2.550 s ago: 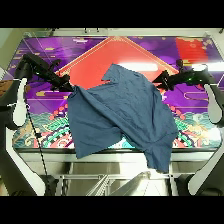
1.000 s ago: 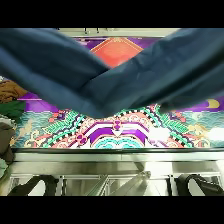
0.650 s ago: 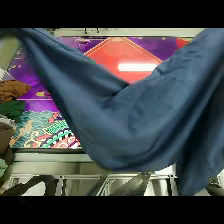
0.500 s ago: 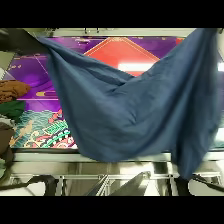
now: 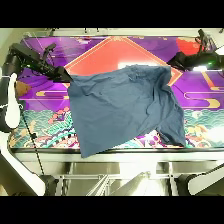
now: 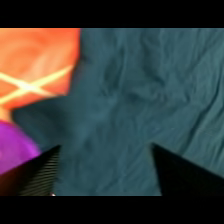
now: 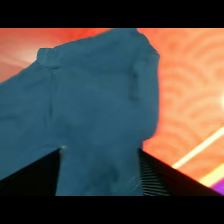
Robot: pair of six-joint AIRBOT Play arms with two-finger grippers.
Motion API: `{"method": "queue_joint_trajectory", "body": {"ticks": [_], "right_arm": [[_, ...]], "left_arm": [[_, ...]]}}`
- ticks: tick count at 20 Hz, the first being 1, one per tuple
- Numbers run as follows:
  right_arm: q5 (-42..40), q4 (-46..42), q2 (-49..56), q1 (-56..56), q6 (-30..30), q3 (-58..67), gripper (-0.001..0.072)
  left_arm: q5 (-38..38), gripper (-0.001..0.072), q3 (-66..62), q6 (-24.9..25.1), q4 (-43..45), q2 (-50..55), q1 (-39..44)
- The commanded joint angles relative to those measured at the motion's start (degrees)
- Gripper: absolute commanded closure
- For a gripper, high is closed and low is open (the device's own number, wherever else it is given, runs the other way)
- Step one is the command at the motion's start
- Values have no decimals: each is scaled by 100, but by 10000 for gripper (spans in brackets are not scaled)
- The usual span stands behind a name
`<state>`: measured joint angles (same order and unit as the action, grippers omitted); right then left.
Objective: Fold the shirts.
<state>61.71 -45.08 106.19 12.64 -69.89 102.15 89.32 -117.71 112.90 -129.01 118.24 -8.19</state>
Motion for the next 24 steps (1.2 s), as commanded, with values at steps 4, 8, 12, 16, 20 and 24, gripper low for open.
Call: {"method": "queue_joint_trajectory", "body": {"ticks": [4, 8, 12, 16, 20, 24], "right_arm": [[1405, -1432, -321, 625, -949, -13, 183], [2245, -2127, -553, 1252, -1578, -507, 183], [2221, -2131, -881, 1838, -1696, -1449, 185], [2127, -2122, -955, 2015, -1679, -1727, 185], [2129, -1921, -970, 2006, -1539, -1727, 185], [2131, -1917, -975, 2006, -1434, -1727, 185]], "left_arm": [[345, 34, 1080, -870, -111, -662, -713], [376, 146, 3934, -793, -151, -2044, -841], [-507, 136, 7069, -778, -245, -3661, -802], [-1329, 136, 8878, -988, -457, -4612, -802], [-1880, 137, 9709, -1130, -468, -5226, -802], [-2026, 137, 9899, -1143, -822, -5482, -793]]}}
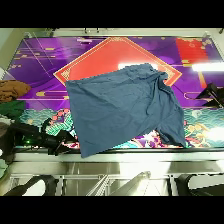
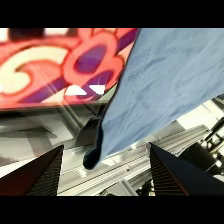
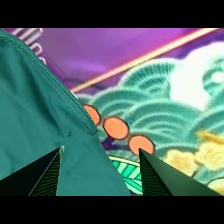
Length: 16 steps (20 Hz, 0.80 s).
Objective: Fold the shirts.
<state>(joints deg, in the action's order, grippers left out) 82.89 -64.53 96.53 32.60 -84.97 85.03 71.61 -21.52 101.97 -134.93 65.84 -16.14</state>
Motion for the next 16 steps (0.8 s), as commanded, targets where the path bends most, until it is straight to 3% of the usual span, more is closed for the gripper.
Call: {"method": "queue_joint_trajectory", "body": {"ticks": [1, 6, 10, 12, 16], "right_arm": [[11, 26, -9, 11, 76, -15, 184], [13, 28, -9, 11, 76, -15, 184], [116, 22, -7, 11, 177, -15, 183], [125, 13, -7, 13, 455, -31, 182], [125, 28, 101, 9, 789, -238, 178]], "left_arm": [[-278, 137, 269, -57, -240, -229, 81], [-920, 138, 166, -216, -501, 588, 1401], [-951, 159, -813, -151, -708, 1375, 2708], [-938, 694, -1316, -146, -612, 1620, 3141], [-538, 689, -1912, -149, -417, 1790, 3359]]}}
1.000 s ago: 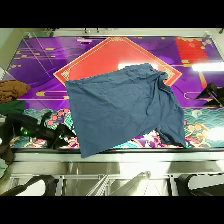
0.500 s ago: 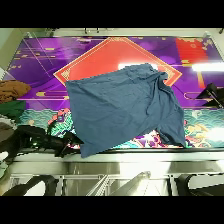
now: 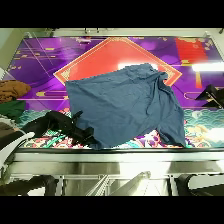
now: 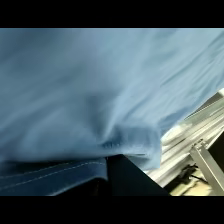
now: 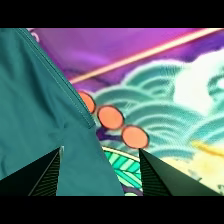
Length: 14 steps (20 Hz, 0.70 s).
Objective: Fold the shirts.
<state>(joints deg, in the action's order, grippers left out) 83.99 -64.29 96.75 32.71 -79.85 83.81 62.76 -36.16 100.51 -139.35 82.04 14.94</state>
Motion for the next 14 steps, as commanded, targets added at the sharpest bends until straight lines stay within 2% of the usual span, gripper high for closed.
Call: {"method": "queue_joint_trajectory", "body": {"ticks": [1, 3, 7, 12, 13, 14], "right_arm": [[35, 4, 170, 0, 306, -205, 169], [59, 155, 345, -2, 433, -413, 169], [48, 1102, 649, -17, 887, -826, 171], [55, 1172, 809, -389, 966, -887, 177], [94, 1180, 809, -494, 973, -887, 211], [262, 1314, 809, -603, 1152, -887, 379]], "left_arm": [[393, 689, -509, -2, 28, 168, 232], [487, 689, -527, -2, 28, 168, 140], [496, 689, -396, 2, 20, 164, -74], [535, 689, -339, 146, 20, 164, -291], [535, 689, -339, 162, 20, 164, -319], [540, 688, -339, 177, 20, 164, -369]]}}
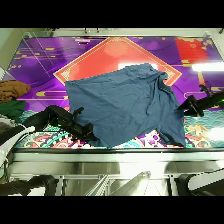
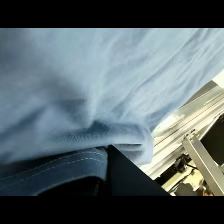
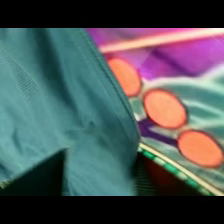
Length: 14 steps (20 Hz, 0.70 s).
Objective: Fold the shirts.
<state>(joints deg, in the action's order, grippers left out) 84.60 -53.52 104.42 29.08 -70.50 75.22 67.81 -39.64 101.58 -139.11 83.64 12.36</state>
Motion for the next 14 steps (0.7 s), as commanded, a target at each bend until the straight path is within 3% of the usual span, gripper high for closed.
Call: {"method": "queue_joint_trajectory", "body": {"ticks": [1, 3, 5, 10, 14], "right_arm": [[509, 492, 42, -332, 363, -26, 695], [1480, 1298, 9, -396, 680, -26, 695], [1812, 2223, -310, -341, 905, -26, 696], [1604, 5143, -2277, 302, 1926, -26, 696], [675, 6052, -4570, 651, 2533, -26, 696]], "left_arm": [[61, 689, 9, 184, -46, 0, -181], [358, 689, -72, 533, -286, -111, -457], [911, 689, -442, 658, -402, -505, -1088], [2074, 688, -1932, 1220, -975, -2507, -3263], [2356, 688, -3510, 1445, -1257, -3862, -4546]]}}
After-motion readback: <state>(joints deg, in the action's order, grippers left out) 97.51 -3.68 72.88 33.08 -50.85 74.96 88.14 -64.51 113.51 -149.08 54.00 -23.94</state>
